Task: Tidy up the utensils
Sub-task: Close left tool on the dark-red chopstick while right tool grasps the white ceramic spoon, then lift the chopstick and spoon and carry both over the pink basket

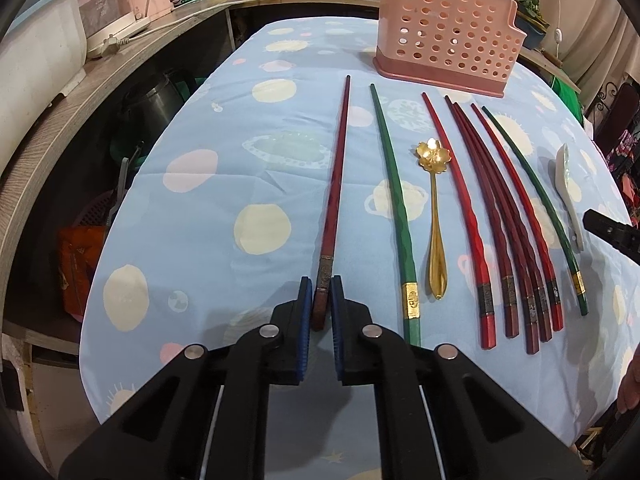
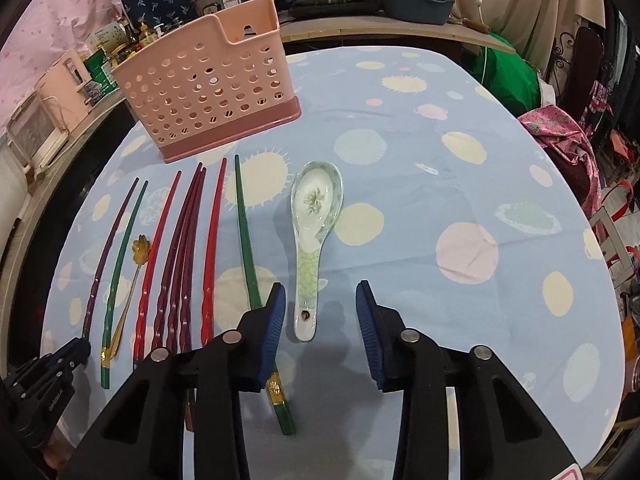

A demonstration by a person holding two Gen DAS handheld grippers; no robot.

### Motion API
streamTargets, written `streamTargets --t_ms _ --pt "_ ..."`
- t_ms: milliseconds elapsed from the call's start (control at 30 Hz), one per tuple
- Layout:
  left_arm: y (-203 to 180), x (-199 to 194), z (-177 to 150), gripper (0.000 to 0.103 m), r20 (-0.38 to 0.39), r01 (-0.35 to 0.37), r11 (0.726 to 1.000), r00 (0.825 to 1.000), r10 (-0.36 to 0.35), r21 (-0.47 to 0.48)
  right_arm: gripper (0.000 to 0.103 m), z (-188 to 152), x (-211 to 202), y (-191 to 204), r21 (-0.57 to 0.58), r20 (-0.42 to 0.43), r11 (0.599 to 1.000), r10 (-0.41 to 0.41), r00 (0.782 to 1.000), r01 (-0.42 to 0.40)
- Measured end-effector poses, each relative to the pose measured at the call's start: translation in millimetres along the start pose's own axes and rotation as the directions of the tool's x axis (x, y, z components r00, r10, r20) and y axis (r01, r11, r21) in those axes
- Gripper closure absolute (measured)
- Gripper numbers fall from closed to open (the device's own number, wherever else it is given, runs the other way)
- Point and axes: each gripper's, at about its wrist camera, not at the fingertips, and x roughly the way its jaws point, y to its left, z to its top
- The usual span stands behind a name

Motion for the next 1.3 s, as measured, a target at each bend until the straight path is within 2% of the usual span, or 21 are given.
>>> streamTargets --t_ms 167,333,600,933,1300 --pt "-1.0 0.5 -0.3 0.094 0.004 -0.002 1.0 1.0 0.002 0.001 0.08 -3.3 12.5 0.3 0.003 -0.028 1.0 0.015 0.999 -0.015" --pt "0.7 0.1 0.1 0.094 0.001 0.009 1.0 1.0 -0.009 -0.007 0.091 -6.0 12.6 1.5 -0.025 -0.012 1.0 0.0 1.0 0.0" --pt "3.5 -11.3 1.7 0.095 0.017 0.031 0.999 0.999 -0.03 -0.021 0.092 -8.2 -2.4 -2.6 -0.034 0.003 0.999 0.012 1.0 -0.012" --pt "14.1 -62.2 22.6 0.096 0.132 0.058 0.996 0.99 -0.049 -0.061 0.094 3.2 -47.1 -5.6 -0.034 0.081 0.999 0.044 0.996 -0.041" --pt "22.4 -107.3 78.8 0.096 0.269 0.077 0.993 0.962 -0.052 -0.086 0.097 39.0 -79.8 2.5 -0.047 0.16 0.994 0.101 0.982 -0.094"
